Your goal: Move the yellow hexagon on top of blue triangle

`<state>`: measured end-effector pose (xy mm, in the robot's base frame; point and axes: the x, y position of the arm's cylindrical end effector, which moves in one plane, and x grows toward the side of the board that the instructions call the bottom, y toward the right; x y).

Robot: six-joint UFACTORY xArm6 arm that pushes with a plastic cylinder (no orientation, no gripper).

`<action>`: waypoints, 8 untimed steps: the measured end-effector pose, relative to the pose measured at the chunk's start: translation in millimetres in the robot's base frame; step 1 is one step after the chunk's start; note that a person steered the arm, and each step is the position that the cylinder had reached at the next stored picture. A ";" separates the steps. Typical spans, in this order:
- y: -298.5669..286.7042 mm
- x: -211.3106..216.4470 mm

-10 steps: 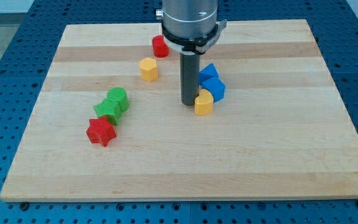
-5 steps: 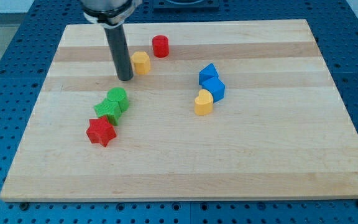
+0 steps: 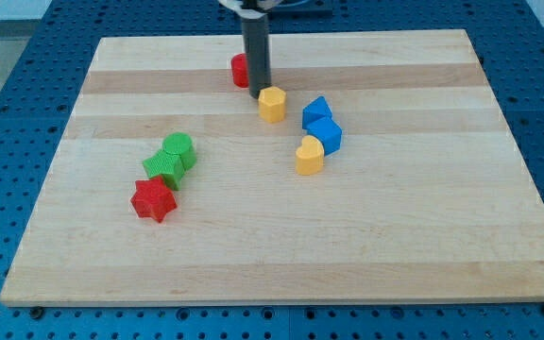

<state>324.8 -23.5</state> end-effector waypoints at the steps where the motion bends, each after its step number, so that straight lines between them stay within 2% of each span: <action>1: 2.5 0.0; 3: -55.3 15.7; 5: -49.8 60.2; 8: 2.1 30.8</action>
